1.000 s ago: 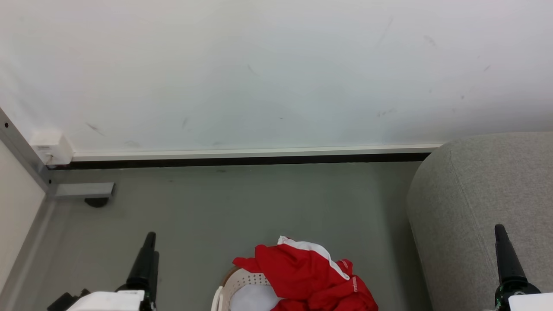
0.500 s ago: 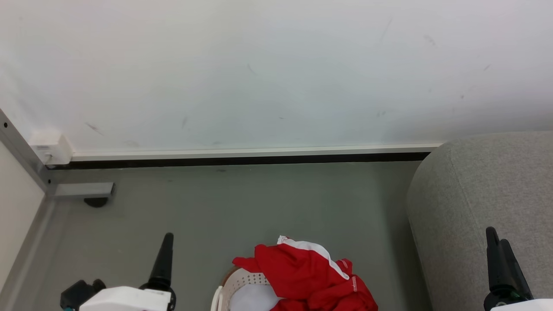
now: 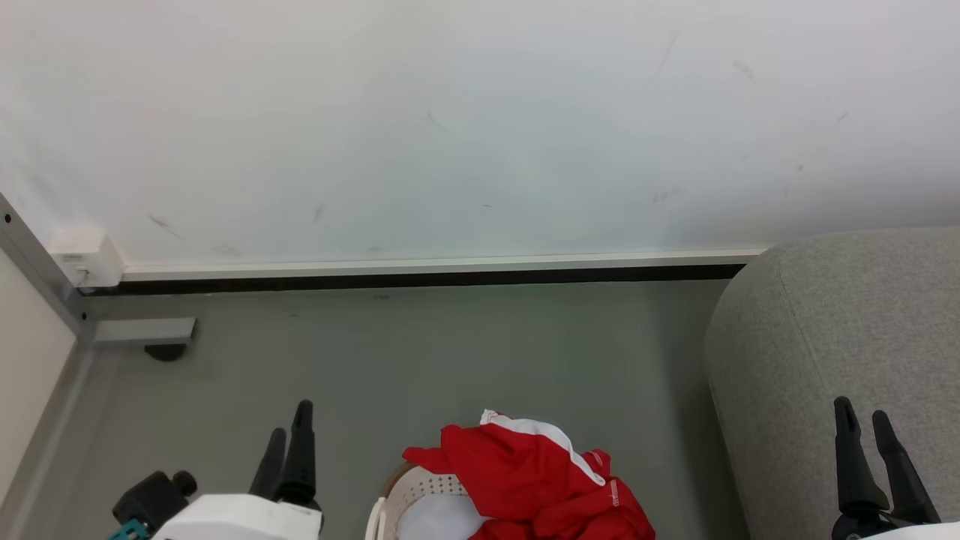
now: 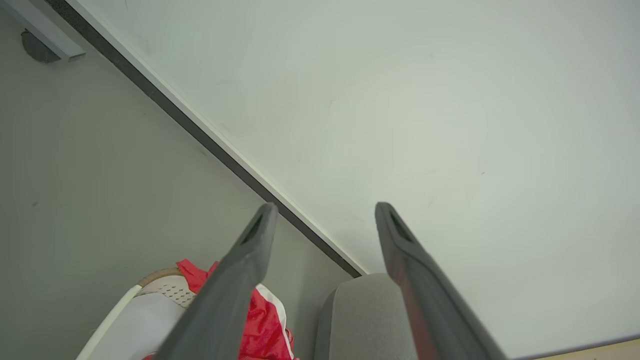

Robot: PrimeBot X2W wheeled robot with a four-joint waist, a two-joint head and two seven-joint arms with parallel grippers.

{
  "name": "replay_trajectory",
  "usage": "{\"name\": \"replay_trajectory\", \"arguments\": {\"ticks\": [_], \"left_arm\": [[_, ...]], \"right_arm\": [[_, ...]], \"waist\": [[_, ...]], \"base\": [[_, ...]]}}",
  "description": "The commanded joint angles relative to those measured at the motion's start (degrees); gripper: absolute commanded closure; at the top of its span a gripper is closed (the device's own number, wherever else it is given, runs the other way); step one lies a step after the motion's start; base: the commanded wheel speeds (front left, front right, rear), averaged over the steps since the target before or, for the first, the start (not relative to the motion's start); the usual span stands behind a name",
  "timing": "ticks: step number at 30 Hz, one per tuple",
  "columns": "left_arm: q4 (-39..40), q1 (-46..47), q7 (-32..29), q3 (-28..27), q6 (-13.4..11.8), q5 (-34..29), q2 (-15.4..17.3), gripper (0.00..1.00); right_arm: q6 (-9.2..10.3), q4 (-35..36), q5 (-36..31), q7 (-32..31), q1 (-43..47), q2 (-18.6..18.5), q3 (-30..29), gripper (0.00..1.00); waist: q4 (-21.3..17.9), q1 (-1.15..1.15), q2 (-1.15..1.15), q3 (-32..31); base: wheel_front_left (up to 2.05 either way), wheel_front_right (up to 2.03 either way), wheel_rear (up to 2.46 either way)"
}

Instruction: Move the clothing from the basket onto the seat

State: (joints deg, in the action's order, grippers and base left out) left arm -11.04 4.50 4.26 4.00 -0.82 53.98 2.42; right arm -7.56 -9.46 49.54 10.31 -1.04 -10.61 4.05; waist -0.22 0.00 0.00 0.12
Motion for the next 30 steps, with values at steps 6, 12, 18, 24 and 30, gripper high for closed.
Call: {"name": "replay_trajectory", "arguments": {"ticks": [6,12,18,24,30], "left_arm": [[0.74,1.13,1.56,0.80,-0.41,-6.46,0.45,0.00],[0.74,1.19,2.61,1.52,-0.58,-11.25,0.48,0.00],[0.65,1.06,3.52,2.04,-0.79,-15.69,0.50,0.00],[0.69,0.86,4.47,2.30,-1.01,-19.99,0.52,0.00],[0.76,0.87,5.32,2.84,-1.12,-24.14,0.54,0.00]], "right_arm": [[0.06,0.09,-6.57,0.94,0.16,-0.19,-0.56,0.00],[0.06,-0.05,-11.53,1.37,0.34,0.19,-1.32,0.00],[0.07,-0.22,-16.03,1.75,0.65,0.52,-1.86,0.00],[0.07,0.05,-20.49,2.09,1.02,0.75,-2.17,0.00],[0.08,0.42,-24.65,2.51,1.47,1.07,-2.72,0.00]], "waist": [[-0.03,0.00,0.00,-0.02],[-0.08,0.00,0.00,0.06],[-0.19,0.00,0.00,0.05],[-0.31,0.00,0.00,0.03],[-0.37,0.00,0.00,0.13]], "base": [[0.00,0.00,0.00],[0.00,0.00,0.00],[0.00,0.00,0.00],[0.00,0.00,0.00],[0.00,0.00,0.00]]}}
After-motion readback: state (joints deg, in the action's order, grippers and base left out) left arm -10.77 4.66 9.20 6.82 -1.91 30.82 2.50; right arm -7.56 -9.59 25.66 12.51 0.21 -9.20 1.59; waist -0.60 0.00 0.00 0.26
